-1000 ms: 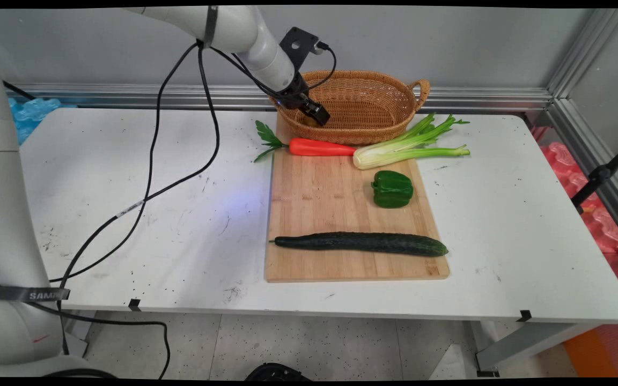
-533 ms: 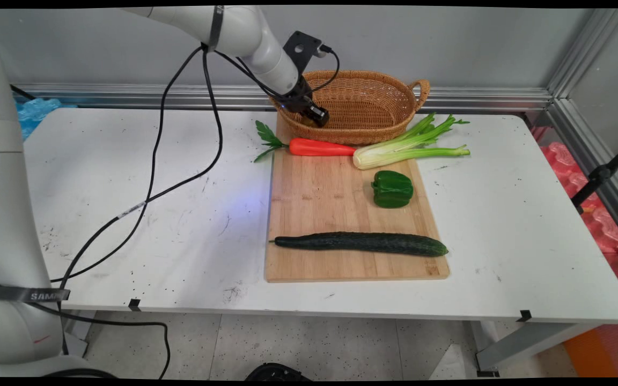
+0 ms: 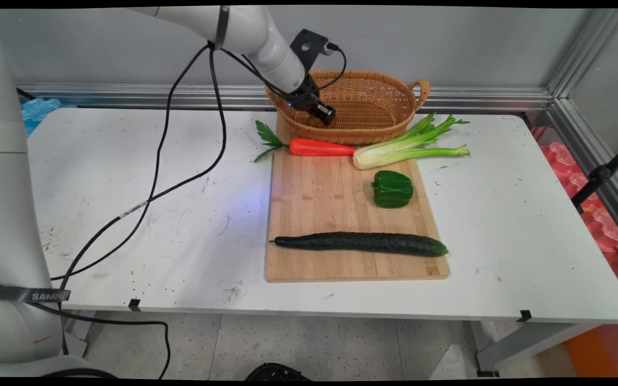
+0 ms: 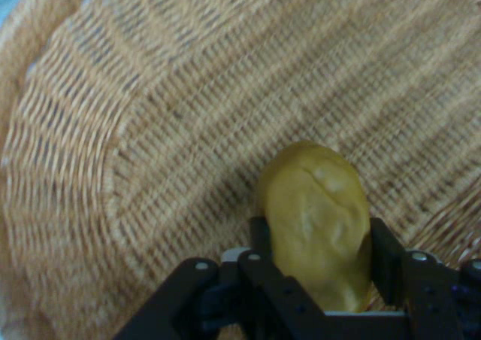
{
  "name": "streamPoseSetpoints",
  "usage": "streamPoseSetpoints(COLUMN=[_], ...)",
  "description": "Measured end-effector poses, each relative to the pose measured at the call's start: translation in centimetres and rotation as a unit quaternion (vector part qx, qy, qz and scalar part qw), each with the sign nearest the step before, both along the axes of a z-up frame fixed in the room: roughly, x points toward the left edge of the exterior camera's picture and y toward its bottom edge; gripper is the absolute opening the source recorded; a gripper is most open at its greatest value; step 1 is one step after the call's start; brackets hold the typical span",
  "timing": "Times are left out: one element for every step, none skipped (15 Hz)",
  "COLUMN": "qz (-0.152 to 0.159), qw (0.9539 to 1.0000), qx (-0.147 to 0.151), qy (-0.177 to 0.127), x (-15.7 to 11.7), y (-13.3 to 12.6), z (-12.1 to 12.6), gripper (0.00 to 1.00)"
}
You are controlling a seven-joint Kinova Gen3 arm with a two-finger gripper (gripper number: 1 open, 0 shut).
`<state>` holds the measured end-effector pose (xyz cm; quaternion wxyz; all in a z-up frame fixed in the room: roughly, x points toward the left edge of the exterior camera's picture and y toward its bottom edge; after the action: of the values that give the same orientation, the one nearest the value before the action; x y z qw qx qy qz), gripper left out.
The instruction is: Place the picked object on the cutting board
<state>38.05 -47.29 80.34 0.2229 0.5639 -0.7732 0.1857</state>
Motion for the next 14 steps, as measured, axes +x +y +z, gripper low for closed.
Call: streamPoseSetpoints(qz=[-0.008,-0.016,-0.026,-0.038,-0.049,-0.06,-0.072,-0.084,-0.094,-0.108,-0.118,-0.132,-0.152,-0.169], qw=[1.0,0.9998,0.9995,0.999,0.9984,0.9977,0.9967,0.9956,0.9946,0.993,0.9917,0.9897,0.9865,0.9835], qx=[-0.005,-0.01,-0.016,-0.022,-0.026,-0.031,-0.035,-0.039,-0.042,-0.046,-0.048,-0.051,-0.055,-0.057], qy=[-0.001,-0.002,-0.004,-0.006,-0.007,-0.009,-0.011,-0.014,-0.016,-0.018,-0.02,-0.023,-0.025,-0.027], x=[-0.3,-0.6,-0.9,-1.3,-1.7,-2.1,-2.5,-2.9,-3.2,-3.7,-4.0,-4.5,-5.2,-5.7], y=[-0.3,-0.5,-0.8,-1.0,-1.2,-1.3,-1.4,-1.5,-1.5,-1.6,-1.6,-1.5,-1.4,-1.2], z=[0.4,0.8,1.3,1.8,2.2,2.7,3.2,3.6,4.0,4.5,4.9,5.4,6.2,6.8], gripper=[0.0,0.0,0.0,0.0,0.0,0.0,0.0,0.0,0.0,0.0,0.0,0.0,0.0,0.0])
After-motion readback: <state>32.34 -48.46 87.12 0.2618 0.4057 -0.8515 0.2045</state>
